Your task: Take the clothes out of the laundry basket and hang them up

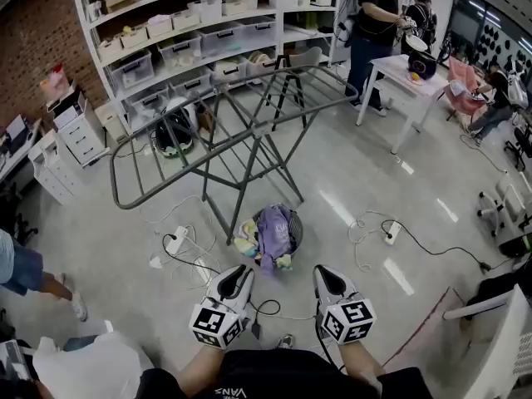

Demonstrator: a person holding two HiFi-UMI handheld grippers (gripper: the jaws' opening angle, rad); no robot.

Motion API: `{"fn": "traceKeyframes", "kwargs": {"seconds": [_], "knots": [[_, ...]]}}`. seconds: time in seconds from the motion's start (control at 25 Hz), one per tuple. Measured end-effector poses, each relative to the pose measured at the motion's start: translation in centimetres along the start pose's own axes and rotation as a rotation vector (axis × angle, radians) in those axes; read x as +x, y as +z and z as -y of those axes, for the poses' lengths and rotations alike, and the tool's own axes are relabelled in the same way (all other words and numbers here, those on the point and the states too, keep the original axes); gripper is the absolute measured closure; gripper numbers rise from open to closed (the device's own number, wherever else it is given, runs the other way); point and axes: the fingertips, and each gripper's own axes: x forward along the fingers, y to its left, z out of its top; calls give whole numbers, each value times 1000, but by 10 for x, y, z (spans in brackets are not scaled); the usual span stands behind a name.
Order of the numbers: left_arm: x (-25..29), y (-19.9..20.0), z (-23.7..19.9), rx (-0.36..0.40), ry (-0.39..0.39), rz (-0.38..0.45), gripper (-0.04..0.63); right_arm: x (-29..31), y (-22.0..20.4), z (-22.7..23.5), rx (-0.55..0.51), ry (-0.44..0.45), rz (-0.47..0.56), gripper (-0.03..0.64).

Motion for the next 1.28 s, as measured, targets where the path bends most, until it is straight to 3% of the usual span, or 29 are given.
{"fn": "traceKeyframes", "kwargs": {"seconds": [0.12, 0.32, 0.44, 0.64, 1.04, 1.28], "knots": [[10, -4, -4, -29, -2, -8, 403, 7, 4, 9, 77, 35, 20, 575], [30, -11, -25, -38, -15, -51, 296, 24, 4, 36, 47, -75, 6, 478], [52, -12, -40, -28, -33, -73, 288, 44, 6, 49, 70, -107, 4, 341], [99, -17, -76, -20, -94, -125, 288, 94, 7, 62, 76, -158, -22, 271], [190, -35, -170, -24, -235, -280, 288, 205, -5, 77, 134, -258, -165, 255], [221, -60, -217, -26, -245, -352, 288, 251, -18, 98, 123, -297, -240, 285]]}}
